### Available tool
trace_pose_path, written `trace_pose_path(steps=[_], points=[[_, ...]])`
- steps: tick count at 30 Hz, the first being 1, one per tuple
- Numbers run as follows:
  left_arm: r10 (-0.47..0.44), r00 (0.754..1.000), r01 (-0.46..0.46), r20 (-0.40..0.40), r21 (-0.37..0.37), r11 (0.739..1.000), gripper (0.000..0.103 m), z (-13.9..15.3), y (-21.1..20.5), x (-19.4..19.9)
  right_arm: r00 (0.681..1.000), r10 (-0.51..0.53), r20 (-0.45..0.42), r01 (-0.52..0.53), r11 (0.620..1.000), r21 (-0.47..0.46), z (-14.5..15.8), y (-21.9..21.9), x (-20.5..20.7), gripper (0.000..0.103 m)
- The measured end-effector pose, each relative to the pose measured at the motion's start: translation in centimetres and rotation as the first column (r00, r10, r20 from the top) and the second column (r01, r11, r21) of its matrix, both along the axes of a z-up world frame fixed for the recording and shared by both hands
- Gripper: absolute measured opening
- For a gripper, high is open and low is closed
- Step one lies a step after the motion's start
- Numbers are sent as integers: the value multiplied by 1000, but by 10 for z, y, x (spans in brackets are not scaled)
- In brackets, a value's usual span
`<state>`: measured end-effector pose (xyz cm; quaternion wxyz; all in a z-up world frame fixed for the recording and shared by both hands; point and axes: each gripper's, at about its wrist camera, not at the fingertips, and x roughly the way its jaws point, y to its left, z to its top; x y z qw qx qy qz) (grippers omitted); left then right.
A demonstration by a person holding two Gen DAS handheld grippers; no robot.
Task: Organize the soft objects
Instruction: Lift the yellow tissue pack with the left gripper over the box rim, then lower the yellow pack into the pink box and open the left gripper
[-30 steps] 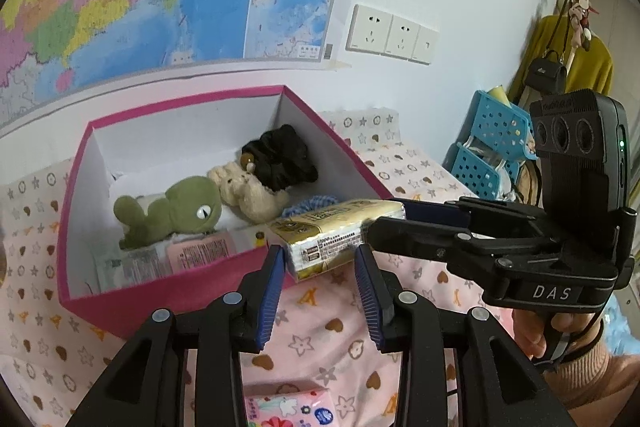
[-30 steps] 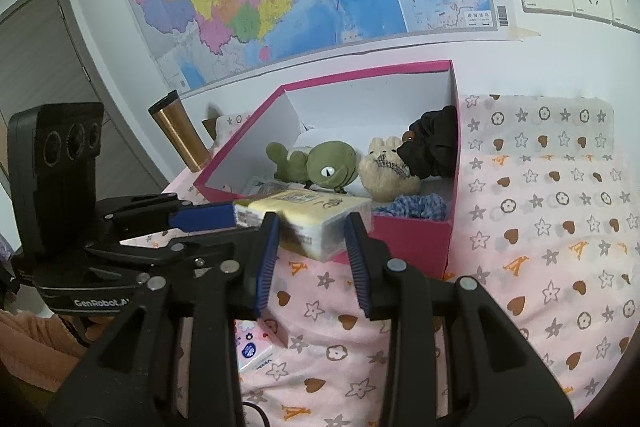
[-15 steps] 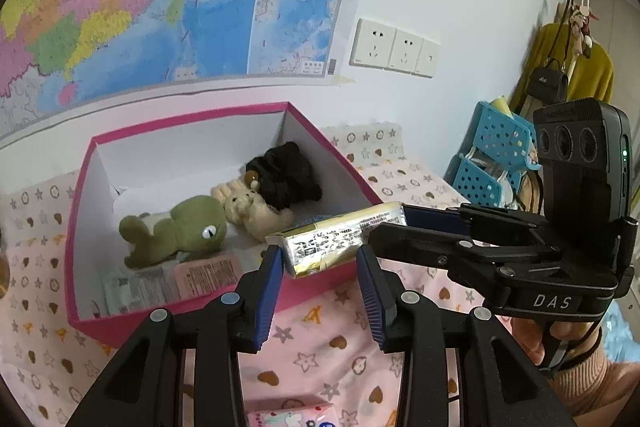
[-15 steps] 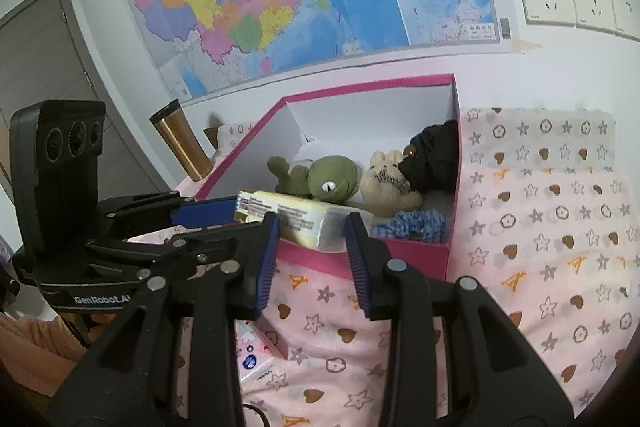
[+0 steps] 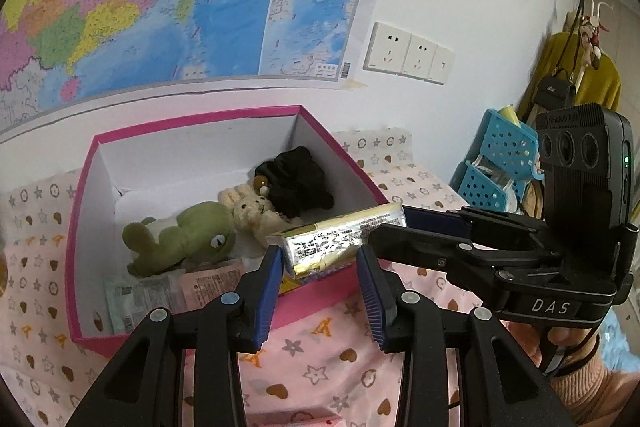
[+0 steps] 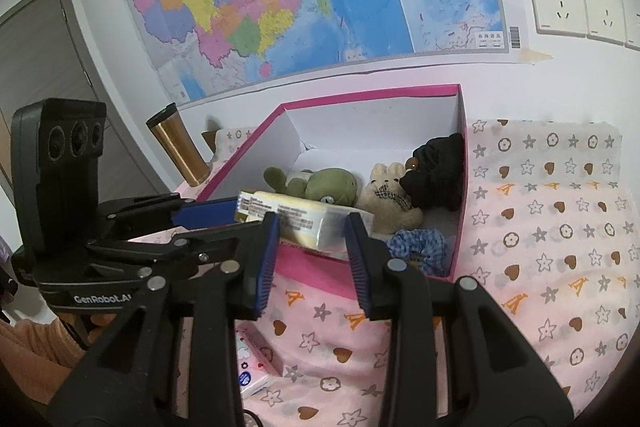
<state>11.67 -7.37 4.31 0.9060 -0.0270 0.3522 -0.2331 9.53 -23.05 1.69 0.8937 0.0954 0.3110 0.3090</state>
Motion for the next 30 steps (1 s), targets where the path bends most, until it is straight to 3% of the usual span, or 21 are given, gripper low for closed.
trace_pose_path(steps=[30], points=[[50, 993, -48, -107, 17, 999, 37, -33, 3, 50, 997, -34, -62, 29, 996, -81, -24, 15, 45, 37]])
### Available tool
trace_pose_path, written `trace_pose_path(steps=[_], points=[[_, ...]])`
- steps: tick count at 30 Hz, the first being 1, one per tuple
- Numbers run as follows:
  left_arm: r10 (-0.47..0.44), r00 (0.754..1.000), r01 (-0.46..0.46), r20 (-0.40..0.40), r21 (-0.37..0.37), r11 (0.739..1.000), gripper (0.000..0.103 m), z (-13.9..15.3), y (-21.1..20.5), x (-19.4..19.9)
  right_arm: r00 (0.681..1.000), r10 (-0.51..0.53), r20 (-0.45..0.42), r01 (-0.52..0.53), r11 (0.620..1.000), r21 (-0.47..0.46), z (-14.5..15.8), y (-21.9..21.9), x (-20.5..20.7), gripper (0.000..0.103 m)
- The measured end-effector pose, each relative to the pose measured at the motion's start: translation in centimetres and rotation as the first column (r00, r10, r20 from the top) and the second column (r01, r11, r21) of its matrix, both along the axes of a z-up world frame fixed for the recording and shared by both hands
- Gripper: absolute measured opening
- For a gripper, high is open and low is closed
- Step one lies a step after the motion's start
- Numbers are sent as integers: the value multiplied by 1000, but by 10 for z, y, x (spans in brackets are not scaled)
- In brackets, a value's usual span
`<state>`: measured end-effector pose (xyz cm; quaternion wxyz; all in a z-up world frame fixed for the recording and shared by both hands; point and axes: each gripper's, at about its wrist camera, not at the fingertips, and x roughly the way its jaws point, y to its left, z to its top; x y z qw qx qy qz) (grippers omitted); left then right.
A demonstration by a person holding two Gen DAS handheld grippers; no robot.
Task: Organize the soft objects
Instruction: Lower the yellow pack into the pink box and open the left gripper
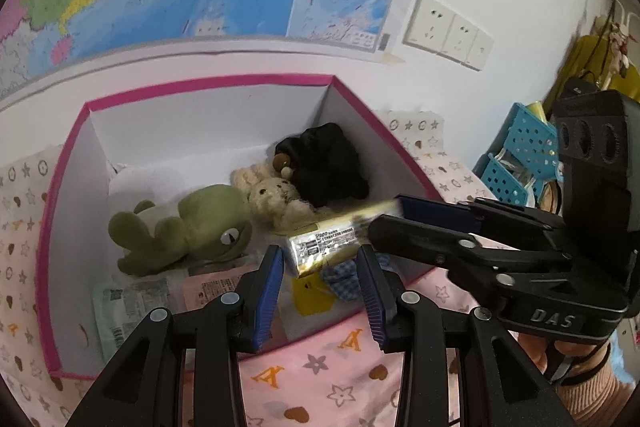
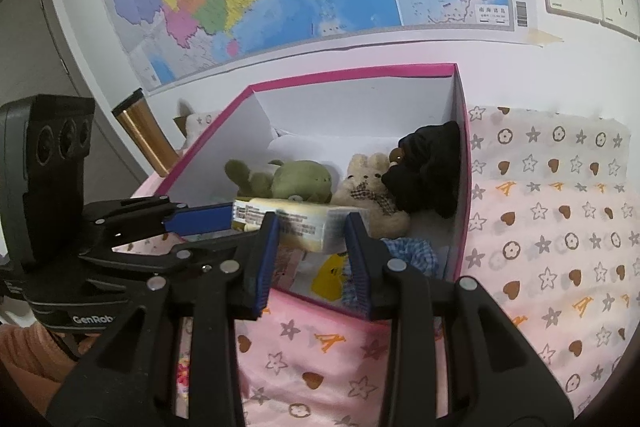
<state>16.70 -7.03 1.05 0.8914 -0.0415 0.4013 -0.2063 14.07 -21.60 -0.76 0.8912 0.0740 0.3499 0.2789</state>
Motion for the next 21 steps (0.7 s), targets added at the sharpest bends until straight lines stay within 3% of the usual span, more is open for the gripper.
trace_pose_path(steps=[3, 6, 21], points=[[36, 999, -35, -13, 6, 999, 41, -7, 4, 5, 1000, -4, -5, 4, 1000, 3, -3, 0, 4, 38], [60, 998, -60, -14, 7, 998, 44, -11, 9, 2, 1000, 3, 10, -3, 1000, 1, -4, 1, -3, 46], [71, 991, -73, 111, 19, 997, 53, 8, 31, -63, 999, 39, 15, -39, 998, 46, 0, -10, -46, 46]])
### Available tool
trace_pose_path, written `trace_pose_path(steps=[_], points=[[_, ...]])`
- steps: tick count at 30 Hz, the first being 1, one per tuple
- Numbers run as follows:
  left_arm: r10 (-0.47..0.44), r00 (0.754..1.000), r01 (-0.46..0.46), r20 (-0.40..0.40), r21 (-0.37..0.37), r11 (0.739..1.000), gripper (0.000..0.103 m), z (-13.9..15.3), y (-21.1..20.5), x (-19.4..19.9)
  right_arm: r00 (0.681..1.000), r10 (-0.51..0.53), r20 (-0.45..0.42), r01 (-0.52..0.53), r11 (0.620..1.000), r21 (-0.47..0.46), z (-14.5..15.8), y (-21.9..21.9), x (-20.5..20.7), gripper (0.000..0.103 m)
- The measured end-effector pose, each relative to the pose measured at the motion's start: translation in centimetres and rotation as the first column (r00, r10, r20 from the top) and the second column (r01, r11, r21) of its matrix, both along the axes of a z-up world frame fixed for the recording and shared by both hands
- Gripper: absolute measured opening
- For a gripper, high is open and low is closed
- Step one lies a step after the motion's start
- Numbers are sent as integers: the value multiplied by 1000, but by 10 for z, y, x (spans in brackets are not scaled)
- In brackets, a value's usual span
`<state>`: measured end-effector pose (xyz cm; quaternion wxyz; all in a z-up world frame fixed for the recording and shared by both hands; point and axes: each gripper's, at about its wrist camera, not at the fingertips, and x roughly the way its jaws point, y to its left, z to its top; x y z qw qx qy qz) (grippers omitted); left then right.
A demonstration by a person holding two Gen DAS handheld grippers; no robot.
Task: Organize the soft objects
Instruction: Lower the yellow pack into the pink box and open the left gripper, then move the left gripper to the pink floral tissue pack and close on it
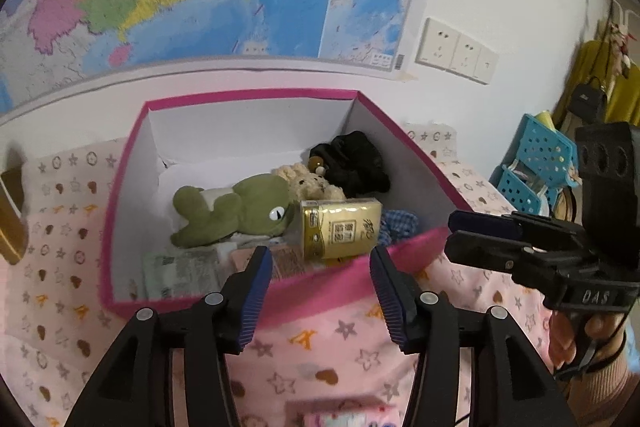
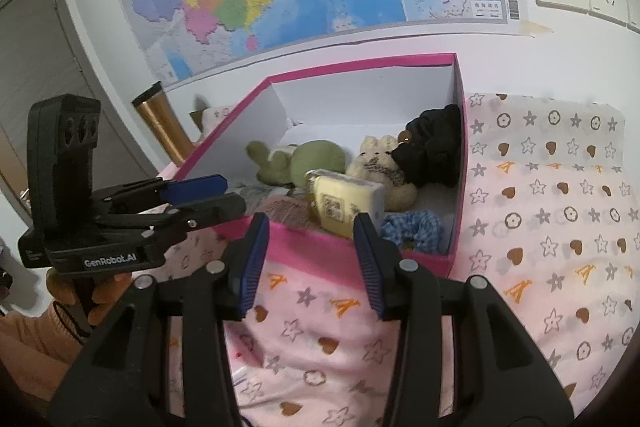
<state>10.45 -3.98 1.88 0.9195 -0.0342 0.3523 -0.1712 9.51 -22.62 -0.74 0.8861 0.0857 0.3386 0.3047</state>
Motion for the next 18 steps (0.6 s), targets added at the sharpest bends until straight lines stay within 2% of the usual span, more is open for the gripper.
trace_pose_path(steps=[6, 12, 18], points=[[-11, 1000, 11, -3, 33, 999, 56, -10, 7, -31, 997, 72, -12, -72, 997, 9, -2, 5, -27, 47], [-7, 993, 11, -117, 35, 999, 57, -45, 14, -48, 984, 148, -97, -149, 989, -8, -29, 19, -50, 47], [-16, 978, 16, -208, -4, 1000, 56, -71, 20, -63, 954, 202, -222, -203, 979, 20, -67, 33, -64, 47]])
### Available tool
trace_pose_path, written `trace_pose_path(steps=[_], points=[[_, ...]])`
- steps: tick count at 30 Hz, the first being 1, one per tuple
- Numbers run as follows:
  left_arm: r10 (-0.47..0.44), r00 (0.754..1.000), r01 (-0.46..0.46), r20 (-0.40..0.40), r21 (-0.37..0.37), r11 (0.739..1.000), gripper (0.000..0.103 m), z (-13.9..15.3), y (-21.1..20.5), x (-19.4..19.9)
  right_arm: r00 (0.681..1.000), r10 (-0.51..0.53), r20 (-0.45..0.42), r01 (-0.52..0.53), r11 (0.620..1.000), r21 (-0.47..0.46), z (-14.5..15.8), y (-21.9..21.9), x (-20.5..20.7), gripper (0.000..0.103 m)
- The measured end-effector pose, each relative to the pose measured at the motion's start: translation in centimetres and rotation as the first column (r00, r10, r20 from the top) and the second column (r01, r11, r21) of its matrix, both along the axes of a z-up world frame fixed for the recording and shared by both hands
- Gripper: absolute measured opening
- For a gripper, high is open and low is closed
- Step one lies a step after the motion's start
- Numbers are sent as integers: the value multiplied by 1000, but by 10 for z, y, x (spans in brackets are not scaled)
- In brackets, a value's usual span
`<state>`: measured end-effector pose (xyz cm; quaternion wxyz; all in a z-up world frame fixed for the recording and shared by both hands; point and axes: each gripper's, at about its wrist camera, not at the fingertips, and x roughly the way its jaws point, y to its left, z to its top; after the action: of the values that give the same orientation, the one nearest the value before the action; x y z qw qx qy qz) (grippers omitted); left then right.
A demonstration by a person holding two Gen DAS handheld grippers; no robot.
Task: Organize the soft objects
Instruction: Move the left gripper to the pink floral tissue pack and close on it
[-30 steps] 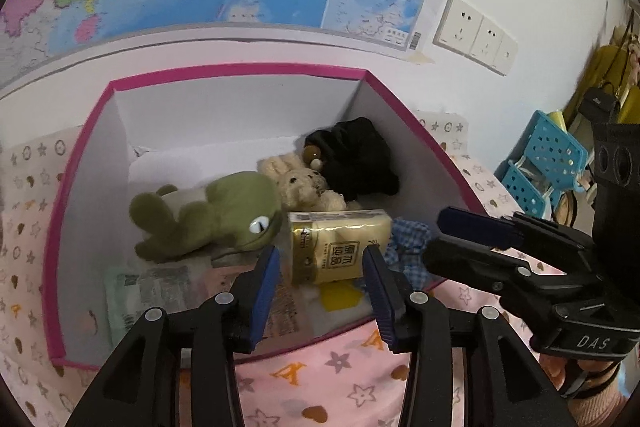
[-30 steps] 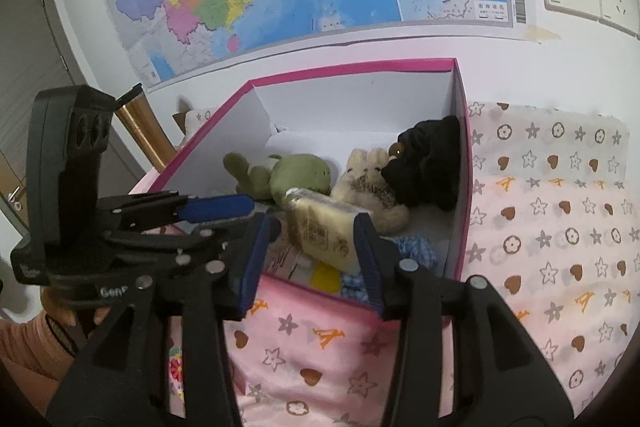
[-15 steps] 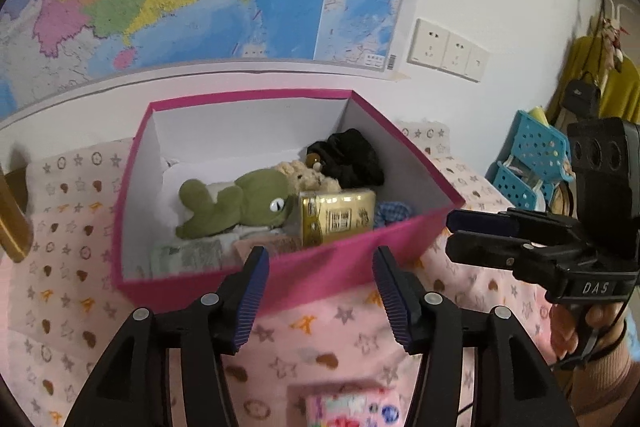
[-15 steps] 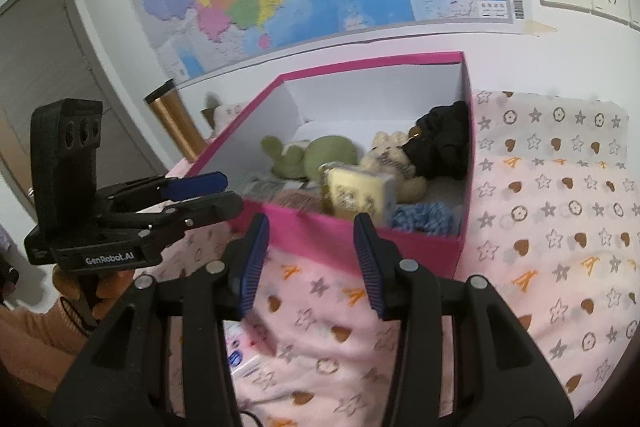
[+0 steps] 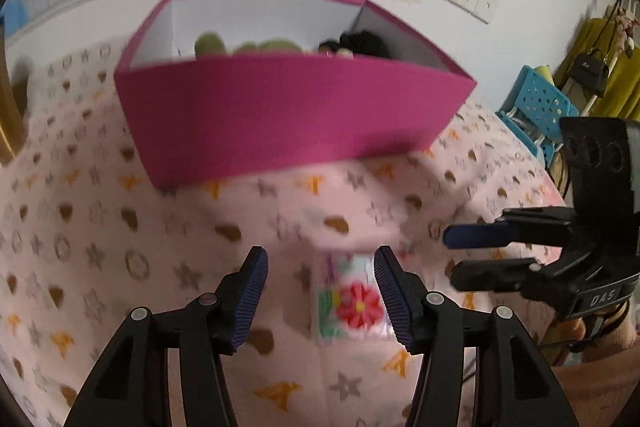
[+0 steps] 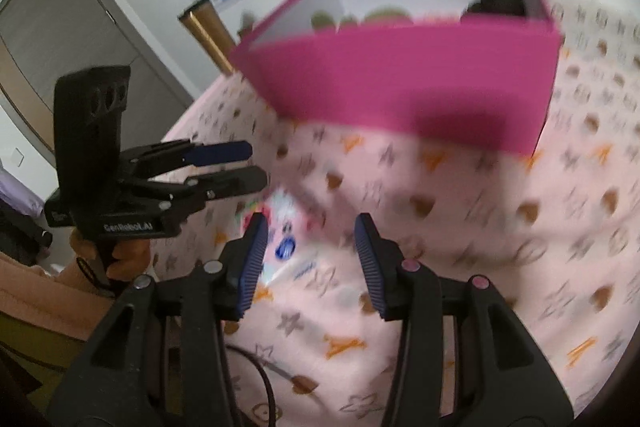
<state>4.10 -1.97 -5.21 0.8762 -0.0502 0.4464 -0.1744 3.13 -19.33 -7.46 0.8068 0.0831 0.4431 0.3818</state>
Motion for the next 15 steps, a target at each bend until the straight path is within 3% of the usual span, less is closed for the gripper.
trace_pose_path(steps=[3, 15], points=[[-5, 1000, 5, -25, -16, 1000, 55, -7, 2, -7, 999, 23, -49, -22, 1000, 20, -12, 5, -4, 47], [-60, 996, 56, -66, -63, 996, 43, -15, -6, -21, 998, -1, -71, 3, 1000, 29, -20, 15, -6, 43]])
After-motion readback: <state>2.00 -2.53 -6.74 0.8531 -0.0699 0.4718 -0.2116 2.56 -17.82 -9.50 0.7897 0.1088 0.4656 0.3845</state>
